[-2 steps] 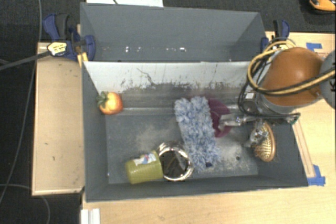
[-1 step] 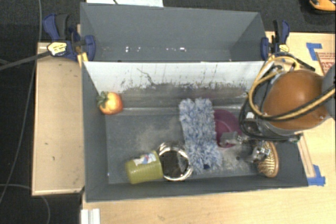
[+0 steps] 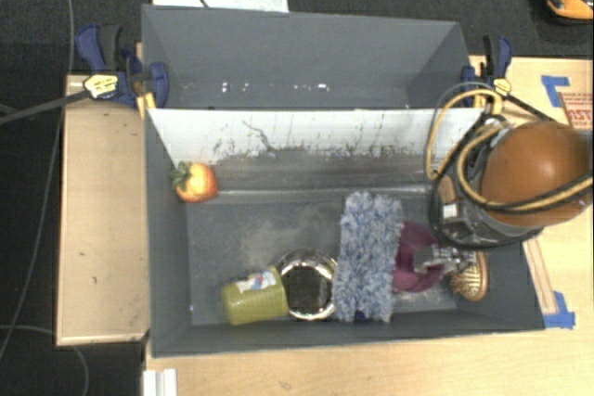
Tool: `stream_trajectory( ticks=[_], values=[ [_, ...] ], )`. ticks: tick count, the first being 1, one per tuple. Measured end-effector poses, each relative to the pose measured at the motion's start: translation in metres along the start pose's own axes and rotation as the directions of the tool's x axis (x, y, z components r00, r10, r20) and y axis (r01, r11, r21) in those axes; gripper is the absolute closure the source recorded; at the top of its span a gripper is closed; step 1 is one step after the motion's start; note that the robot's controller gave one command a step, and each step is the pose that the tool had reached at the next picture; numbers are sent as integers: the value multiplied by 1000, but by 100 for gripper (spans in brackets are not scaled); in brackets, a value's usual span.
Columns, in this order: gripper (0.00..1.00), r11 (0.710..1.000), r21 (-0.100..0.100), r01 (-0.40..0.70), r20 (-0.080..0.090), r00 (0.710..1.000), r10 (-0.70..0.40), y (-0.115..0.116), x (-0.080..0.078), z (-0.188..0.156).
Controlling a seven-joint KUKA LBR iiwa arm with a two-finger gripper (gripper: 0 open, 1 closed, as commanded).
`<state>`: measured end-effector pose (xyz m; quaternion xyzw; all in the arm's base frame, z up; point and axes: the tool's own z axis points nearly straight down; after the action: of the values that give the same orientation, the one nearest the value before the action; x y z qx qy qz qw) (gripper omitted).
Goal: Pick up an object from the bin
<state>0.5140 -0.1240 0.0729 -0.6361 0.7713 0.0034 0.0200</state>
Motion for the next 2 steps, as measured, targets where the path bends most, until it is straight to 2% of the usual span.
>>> stream_trajectory(
  ticks=[1,2],
  values=[
    [100,1000,0,-2,0,1000,2,0,0,0],
    [100,998,7,59,1,998,-59,-15,-22,-255]
  ],
)
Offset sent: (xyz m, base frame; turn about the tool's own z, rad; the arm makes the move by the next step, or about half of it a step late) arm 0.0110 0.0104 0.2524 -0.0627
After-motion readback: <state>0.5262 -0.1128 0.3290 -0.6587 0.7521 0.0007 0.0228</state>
